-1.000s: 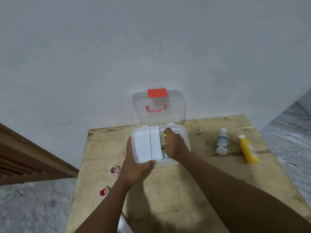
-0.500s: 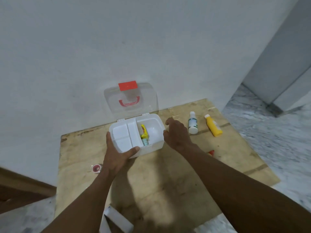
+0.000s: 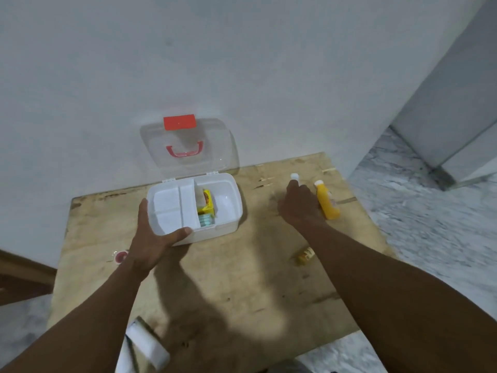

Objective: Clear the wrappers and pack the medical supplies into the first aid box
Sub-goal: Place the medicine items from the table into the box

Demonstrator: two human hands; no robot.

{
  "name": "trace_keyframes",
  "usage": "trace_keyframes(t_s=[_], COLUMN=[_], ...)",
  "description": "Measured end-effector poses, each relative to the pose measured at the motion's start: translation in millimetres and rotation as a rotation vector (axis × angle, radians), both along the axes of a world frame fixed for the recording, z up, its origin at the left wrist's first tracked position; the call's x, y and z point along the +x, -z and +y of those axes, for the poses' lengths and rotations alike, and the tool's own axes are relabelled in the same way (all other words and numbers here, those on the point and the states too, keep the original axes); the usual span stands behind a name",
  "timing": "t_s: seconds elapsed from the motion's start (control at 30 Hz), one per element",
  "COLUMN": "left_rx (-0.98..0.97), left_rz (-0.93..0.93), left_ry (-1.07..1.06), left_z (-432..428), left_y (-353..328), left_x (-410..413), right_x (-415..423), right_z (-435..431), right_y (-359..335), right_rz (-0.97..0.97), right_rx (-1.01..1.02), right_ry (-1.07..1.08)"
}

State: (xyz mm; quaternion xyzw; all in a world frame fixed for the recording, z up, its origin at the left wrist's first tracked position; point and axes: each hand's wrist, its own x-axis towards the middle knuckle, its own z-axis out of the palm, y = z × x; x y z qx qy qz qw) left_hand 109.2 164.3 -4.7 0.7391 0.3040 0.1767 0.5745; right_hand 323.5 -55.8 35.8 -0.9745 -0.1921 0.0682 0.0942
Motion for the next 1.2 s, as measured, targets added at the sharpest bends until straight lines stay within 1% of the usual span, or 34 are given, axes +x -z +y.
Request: trace_keyframes(t_s=[0.1,0.17,0.37,0.63,0.73,0.8,0.93,1.1,1.2], left_rx=[-0.011,-0.021,-0.057,-0.035,-0.056,-0.073,-0.043,-0.044,-0.053], left_rz=[0.01,0.022,0.048,0.091,0.073,0.06,0.027,-0.015,0.007], left_ry=[-0.003,0.0,0.003,0.01,0.009,0.014,0.026,0.01,-0.004], left_z=[-1.1,-3.0,-5.6,-6.2,-5.0,-7.0,-6.1,-2.7,0.3], left_y=[-3.9,-7.4,-10.8,-13.3,-9.8,-9.6,-5.5,-1.8,2.0], left_x=[0.2,1.5,5.4,7.5,6.1,5.8,2.8,-1.3,-3.5], right_x=[25.2,41.2,73.7,77.8,73.1,66.6,44.9,4.1,-22.5], right_z=[-2.5,-1.1,5.7,12.6,11.3,9.7,10.6,27.8,41.2], right_y=[8.6,15.2,30.5,36.3,29.9,20.2,-9.9,-37.0,-48.9], right_rz=[0.05,0.075,0.175,0.246,0.281,0.282,0.243,0.128,0.11], right_rx=[-0.005,-0.049,-0.067,0.03,0.159,0.242,0.359,0.589,0.699], right_ry=[0.038,0.064,0.069,0.147,0.152,0.114,0.004,-0.103,-0.125])
